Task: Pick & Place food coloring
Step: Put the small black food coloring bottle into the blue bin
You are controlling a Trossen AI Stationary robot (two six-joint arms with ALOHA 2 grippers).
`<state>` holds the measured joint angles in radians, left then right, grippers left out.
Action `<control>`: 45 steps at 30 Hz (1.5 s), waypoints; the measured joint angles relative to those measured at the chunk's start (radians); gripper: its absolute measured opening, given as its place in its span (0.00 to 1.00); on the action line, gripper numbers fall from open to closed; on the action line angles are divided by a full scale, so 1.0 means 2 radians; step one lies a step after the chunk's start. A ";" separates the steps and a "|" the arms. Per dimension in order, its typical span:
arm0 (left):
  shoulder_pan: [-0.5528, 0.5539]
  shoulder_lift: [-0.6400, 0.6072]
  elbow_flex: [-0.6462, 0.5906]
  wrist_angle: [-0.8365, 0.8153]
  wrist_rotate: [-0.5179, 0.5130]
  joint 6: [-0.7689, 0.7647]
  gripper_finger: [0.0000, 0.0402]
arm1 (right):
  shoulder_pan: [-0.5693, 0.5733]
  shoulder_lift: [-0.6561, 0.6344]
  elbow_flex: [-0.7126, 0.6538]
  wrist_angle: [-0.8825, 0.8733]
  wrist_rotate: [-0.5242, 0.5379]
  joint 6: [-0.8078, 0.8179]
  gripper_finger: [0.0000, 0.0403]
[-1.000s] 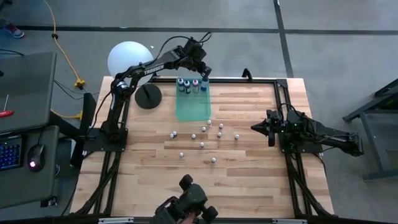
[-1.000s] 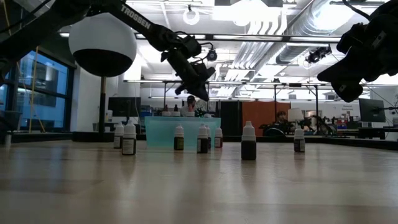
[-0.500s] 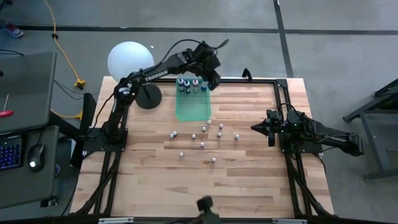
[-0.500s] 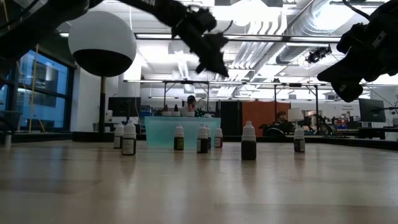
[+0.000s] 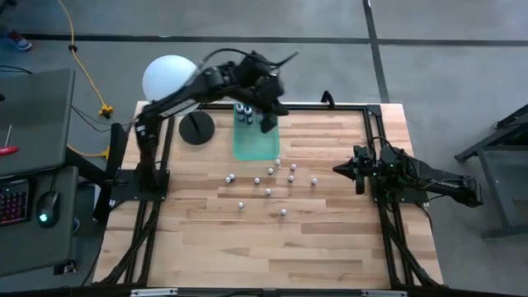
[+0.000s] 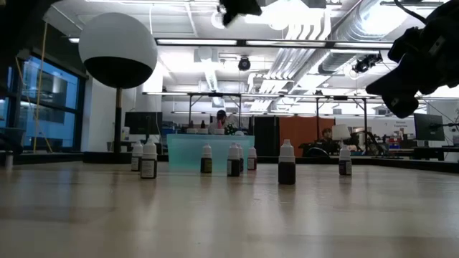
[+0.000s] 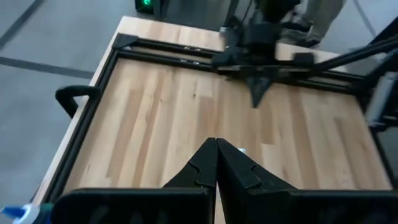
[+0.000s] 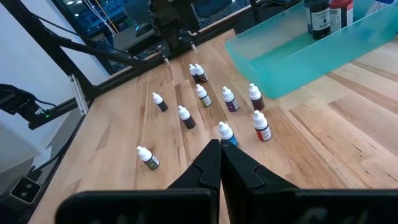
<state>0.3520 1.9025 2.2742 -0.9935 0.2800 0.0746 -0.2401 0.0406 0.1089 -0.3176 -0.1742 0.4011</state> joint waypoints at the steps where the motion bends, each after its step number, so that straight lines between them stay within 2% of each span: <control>1: 0.000 -0.014 0.000 -0.014 -0.002 0.001 0.00 | 0.000 0.000 0.000 0.000 0.000 0.000 0.00; 6: -0.010 -0.085 -0.005 -0.082 -0.020 0.009 0.00 | 0.000 0.000 0.000 0.000 0.000 0.000 0.00; 11: -0.048 -0.142 -0.007 -0.176 -0.069 -0.004 0.00 | 0.000 0.000 0.000 0.000 0.000 0.000 0.00; 20: -0.211 -0.196 -0.007 -0.276 -0.242 -0.120 0.00 | 0.000 0.000 0.000 0.000 0.000 0.000 0.00; 23: -0.260 -0.210 -0.034 -0.289 -0.307 -0.165 0.00 | 0.000 0.000 0.000 0.000 0.000 0.000 0.00; 27: -0.299 -0.248 -0.127 -0.270 -0.341 -0.210 0.00 | 0.000 0.000 0.000 0.000 0.000 0.000 0.00; 30: -0.309 -0.292 -0.240 -0.222 -0.340 -0.244 0.00 | 0.000 0.000 0.000 0.000 0.000 0.000 0.00; 32: -0.311 -0.334 -0.333 -0.153 -0.323 -0.257 0.00 | 0.000 0.000 0.000 0.000 0.000 0.000 0.00; 37: -0.310 -0.446 -0.547 0.035 -0.242 -0.261 0.00 | 0.000 0.000 0.000 0.000 0.000 0.000 0.00; 41: -0.310 -0.495 -0.662 0.064 -0.213 -0.292 0.00 | 0.000 0.000 0.000 0.000 0.000 0.000 0.00; 45: -0.310 -0.505 -0.751 0.096 -0.194 -0.289 0.00 | 0.000 0.000 0.000 0.000 0.000 0.000 0.00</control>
<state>-0.2685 0.8916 0.7715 -0.8015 -0.1084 -0.5034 -0.2401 0.0399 0.1089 -0.3172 -0.1741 0.4015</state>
